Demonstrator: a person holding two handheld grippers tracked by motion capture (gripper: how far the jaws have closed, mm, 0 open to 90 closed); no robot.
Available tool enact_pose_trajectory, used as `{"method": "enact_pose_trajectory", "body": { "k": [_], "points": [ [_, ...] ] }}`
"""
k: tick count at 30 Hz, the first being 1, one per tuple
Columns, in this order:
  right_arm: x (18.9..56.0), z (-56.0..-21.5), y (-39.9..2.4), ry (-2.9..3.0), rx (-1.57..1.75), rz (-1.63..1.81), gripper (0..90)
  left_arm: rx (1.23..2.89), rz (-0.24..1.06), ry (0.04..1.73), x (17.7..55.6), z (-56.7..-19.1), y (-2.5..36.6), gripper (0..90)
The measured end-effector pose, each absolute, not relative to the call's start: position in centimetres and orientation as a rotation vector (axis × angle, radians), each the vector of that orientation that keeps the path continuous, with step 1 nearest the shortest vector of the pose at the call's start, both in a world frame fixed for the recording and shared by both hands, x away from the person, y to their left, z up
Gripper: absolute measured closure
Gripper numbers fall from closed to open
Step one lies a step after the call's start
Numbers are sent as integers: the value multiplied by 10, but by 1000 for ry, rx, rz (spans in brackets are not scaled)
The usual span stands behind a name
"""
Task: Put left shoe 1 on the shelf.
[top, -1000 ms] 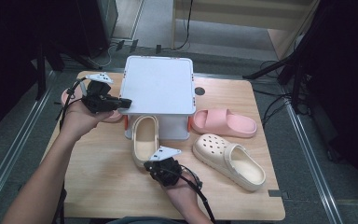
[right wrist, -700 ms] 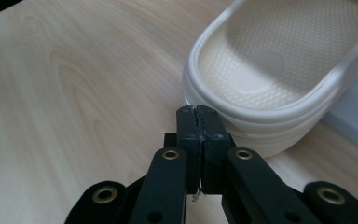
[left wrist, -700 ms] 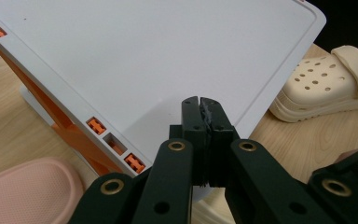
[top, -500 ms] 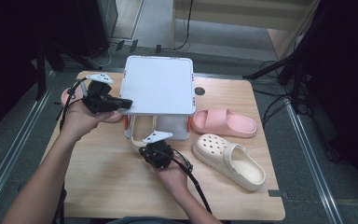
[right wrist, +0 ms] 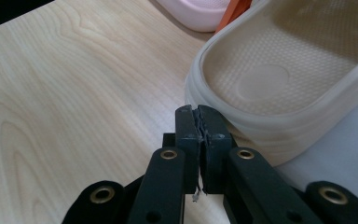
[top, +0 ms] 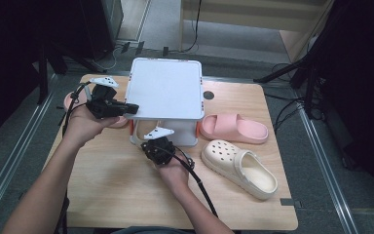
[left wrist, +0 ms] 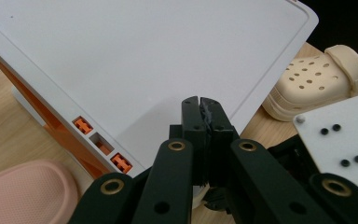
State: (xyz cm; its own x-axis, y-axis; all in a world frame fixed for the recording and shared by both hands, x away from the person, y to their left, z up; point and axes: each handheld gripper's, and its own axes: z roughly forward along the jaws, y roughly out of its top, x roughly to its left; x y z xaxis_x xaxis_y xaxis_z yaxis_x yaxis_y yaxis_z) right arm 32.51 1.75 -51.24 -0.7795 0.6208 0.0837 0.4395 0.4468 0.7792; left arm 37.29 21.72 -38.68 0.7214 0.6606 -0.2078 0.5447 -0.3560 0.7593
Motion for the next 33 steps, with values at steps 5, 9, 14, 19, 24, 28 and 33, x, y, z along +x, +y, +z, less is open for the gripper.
{"method": "enact_pose_trajectory", "body": {
  "k": [5, 9, 14, 19, 24, 28, 33],
  "points": [
    [332, -515, 19, 2474, 950, 1241, 884, 2044, 166, 913, 373, -387, 217, 893],
    [333, -514, 16, 2492, 999, 1266, 876, 2044, 169, 911, 373, -387, 217, 891],
    [324, -505, 7, 2523, 998, 1306, 848, 2019, 111, 930, 374, -386, 216, 796],
    [311, -493, -10, 2556, 965, 1334, 791, 2025, 120, 935, 372, -384, 215, 697],
    [301, -480, -31, 2582, 932, 1370, 737, 2019, 103, 930, 369, -381, 214, 569],
    [293, -472, -51, 2571, 924, 1396, 702, 2010, 95, 927, 363, -376, 214, 490],
    [284, -463, -80, 2561, 901, 1401, 633, 1975, 108, 910, 351, -373, 214, 443]
  ]
}}
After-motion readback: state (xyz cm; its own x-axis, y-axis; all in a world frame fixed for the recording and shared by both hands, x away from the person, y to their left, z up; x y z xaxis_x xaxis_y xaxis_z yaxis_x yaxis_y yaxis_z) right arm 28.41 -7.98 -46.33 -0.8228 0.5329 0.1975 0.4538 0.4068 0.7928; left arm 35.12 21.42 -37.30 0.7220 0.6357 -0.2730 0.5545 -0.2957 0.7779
